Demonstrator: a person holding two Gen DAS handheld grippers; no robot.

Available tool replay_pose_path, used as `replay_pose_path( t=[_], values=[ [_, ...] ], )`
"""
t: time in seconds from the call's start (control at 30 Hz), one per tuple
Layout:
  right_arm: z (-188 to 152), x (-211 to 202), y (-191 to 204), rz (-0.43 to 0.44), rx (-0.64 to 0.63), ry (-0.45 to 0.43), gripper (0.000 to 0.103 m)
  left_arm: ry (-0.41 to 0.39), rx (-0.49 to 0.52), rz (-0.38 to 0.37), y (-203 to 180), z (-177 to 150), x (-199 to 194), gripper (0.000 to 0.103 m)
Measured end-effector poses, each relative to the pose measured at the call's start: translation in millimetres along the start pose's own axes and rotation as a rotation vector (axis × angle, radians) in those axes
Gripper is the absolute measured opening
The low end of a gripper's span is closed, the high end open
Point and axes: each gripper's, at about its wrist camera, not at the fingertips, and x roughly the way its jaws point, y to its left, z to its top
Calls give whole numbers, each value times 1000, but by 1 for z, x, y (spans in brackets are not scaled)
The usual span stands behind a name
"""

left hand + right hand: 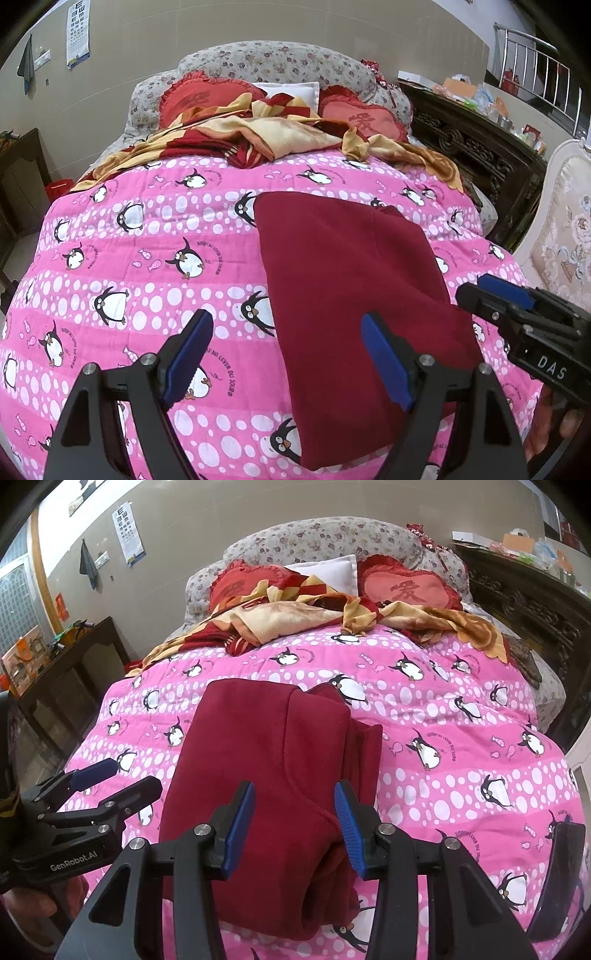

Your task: Fold small clothes

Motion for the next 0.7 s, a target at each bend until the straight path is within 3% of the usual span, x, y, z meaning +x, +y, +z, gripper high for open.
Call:
replay_pose_path(
  t=[0.7],
  values=[
    [-1,2,-1,-1,2,4,43,2,3,1,-2,-2,0,86]
  ],
)
